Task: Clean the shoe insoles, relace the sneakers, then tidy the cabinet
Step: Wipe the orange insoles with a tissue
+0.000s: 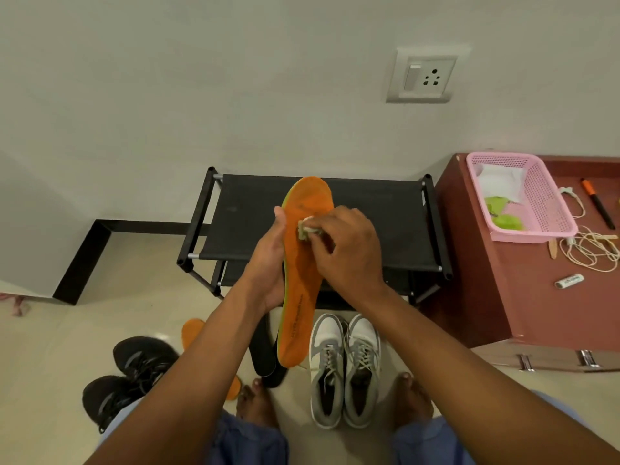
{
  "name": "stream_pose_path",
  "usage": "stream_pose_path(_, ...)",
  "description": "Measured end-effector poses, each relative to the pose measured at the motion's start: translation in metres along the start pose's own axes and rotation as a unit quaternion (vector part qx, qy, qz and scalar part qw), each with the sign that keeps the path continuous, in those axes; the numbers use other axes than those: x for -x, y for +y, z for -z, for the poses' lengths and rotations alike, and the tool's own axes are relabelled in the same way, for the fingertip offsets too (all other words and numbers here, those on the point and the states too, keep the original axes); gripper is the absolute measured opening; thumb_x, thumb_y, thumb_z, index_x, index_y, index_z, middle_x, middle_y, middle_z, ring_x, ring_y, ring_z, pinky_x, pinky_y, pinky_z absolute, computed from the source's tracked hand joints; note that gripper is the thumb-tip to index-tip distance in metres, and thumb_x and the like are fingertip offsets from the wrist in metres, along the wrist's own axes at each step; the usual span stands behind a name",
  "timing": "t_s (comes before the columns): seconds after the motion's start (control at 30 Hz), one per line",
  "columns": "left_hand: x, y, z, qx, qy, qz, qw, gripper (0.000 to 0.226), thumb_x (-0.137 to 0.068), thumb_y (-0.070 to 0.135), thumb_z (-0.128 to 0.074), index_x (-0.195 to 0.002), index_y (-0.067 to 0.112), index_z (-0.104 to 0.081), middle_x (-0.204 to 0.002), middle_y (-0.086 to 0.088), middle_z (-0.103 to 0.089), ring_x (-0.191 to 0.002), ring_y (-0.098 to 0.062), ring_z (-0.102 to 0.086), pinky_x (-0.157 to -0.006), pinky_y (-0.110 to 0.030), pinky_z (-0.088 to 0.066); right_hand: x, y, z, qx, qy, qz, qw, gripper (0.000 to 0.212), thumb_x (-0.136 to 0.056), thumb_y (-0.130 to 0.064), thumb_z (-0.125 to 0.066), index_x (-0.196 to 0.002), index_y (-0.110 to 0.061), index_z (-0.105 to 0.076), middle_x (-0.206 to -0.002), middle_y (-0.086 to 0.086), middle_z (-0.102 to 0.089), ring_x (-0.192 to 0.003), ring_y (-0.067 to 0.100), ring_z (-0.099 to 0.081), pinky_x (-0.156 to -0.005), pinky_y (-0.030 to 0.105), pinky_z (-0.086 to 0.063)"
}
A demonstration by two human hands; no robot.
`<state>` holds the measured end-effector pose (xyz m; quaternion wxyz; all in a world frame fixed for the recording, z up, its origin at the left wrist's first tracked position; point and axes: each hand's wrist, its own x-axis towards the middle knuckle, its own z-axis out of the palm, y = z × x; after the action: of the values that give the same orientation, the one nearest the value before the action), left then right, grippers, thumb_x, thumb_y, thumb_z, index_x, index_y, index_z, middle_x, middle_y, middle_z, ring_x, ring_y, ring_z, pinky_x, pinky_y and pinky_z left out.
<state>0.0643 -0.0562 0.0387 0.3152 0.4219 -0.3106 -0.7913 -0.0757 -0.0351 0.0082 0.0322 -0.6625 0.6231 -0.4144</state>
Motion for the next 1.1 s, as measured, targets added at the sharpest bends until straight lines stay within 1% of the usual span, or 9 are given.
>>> stream_pose_path(0.17,-0.001,-0.007,-0.006,-0.03,-0.061,0.02,0.997,0.069,-0.104,0.066,-0.02,-0.143,0.022,-0.054,-0.126,-0.014,-0.071,-0.1,-0.029,-0.073,-0.088,-0.046,-0.052,-0.015,0.017,0.012,-0.001,0.088,-0.097,0.991,0.013,-0.092,-0.026,-0.07,-0.102,-0.023,-0.077,-0.094,-0.006,-0.069,-0.084,0.012,-0.059,-0.072,0.036,-0.053)
stream_pose_path(0.37,0.0,-0.007,-0.005,-0.024,-0.041,-0.009,0.999,0.068,-0.104,0.066,-0.022,-0.141,0.022,-0.059,-0.134,-0.017,-0.067,-0.116,-0.035,-0.068,-0.092,-0.049,-0.057,-0.005,0.0,0.005,-0.016,0.047,-0.066,0.997,0.014,-0.093,-0.023,-0.071,-0.105,-0.021,-0.077,-0.094,-0.004,-0.067,-0.086,0.01,-0.056,-0.073,0.022,-0.046)
stream_pose_path(0.5,0.003,-0.005,-0.002,-0.026,-0.012,-0.017,0.999,0.067,-0.104,0.064,-0.025,-0.143,0.021,-0.058,-0.134,-0.016,-0.067,-0.125,-0.034,-0.065,-0.094,-0.046,-0.059,0.004,-0.012,-0.003,-0.035,0.022,-0.019,0.999,0.016,-0.096,-0.024,-0.069,-0.108,-0.018,-0.077,-0.101,0.001,-0.07,-0.093,0.013,-0.061,-0.08,0.028,-0.054)
stream_pose_path(0.63,0.004,-0.009,-0.005,-0.027,-0.027,-0.007,0.999,0.063,-0.104,0.064,-0.025,-0.139,0.026,-0.06,-0.134,-0.013,-0.068,-0.122,-0.036,-0.065,-0.099,-0.054,-0.055,-0.003,-0.004,0.004,-0.02,0.049,-0.033,0.998,0.016,-0.095,-0.027,-0.069,-0.105,-0.018,-0.078,-0.098,0.0,-0.07,-0.09,0.012,-0.06,-0.078,0.022,-0.048)
stream_pose_path(0.7,0.003,-0.011,-0.006,-0.029,-0.059,0.003,0.998,0.064,-0.104,0.065,-0.025,-0.139,0.025,-0.061,-0.135,-0.016,-0.065,-0.112,-0.039,-0.065,-0.094,-0.053,-0.053,-0.009,0.001,0.01,-0.007,0.079,-0.065,0.995,0.014,-0.094,-0.027,-0.07,-0.103,-0.02,-0.078,-0.092,-0.003,-0.068,-0.085,0.01,-0.057,-0.074,0.017,-0.042)
stream_pose_path(0.77,0.003,-0.013,-0.007,-0.041,-0.08,0.014,0.996,0.063,-0.105,0.064,-0.024,-0.14,0.025,-0.059,-0.132,-0.017,-0.066,-0.104,-0.034,-0.068,-0.086,-0.048,-0.055,-0.015,0.008,0.016,-0.004,0.107,-0.1,0.989,0.014,-0.094,-0.027,-0.07,-0.104,-0.021,-0.078,-0.091,-0.004,-0.067,-0.084,0.011,-0.057,-0.071,0.022,-0.047)
stream_pose_path(0.9,0.002,-0.012,-0.005,-0.056,-0.108,0.034,0.992,0.062,-0.104,0.064,-0.022,-0.144,0.028,-0.052,-0.134,-0.016,-0.067,-0.109,-0.034,-0.071,-0.086,-0.046,-0.056,-0.018,0.015,0.019,-0.018,0.13,-0.126,0.983,0.017,-0.095,-0.027,-0.068,-0.108,-0.022,-0.078,-0.097,-0.003,-0.069,-0.088,0.013,-0.061,-0.071,0.033,-0.055)
stream_pose_path(1.03,0.002,-0.01,-0.004,-0.049,-0.092,0.029,0.994,0.06,-0.104,0.064,-0.027,-0.14,0.029,-0.059,-0.133,-0.017,-0.067,-0.109,-0.034,-0.07,-0.089,-0.049,-0.057,-0.012,0.006,0.013,-0.014,0.096,-0.088,0.991,0.017,-0.096,-0.024,-0.067,-0.109,-0.019,-0.077,-0.101,-0.001,-0.068,-0.093,0.012,-0.059,-0.076,0.031,-0.054)
stream_pose_path(1.1,0.002,-0.01,-0.004,-0.043,-0.072,0.02,0.996,0.059,-0.104,0.063,-0.028,-0.137,0.028,-0.062,-0.134,-0.018,-0.066,-0.115,-0.036,-0.068,-0.093,-0.052,-0.056,-0.007,-0.001,0.008,-0.021,0.07,-0.051,0.996,0.017,-0.096,-0.022,-0.067,-0.109,-0.018,-0.077,-0.104,0.001,-0.069,-0.097,0.015,-0.06,-0.087,0.033,-0.054)
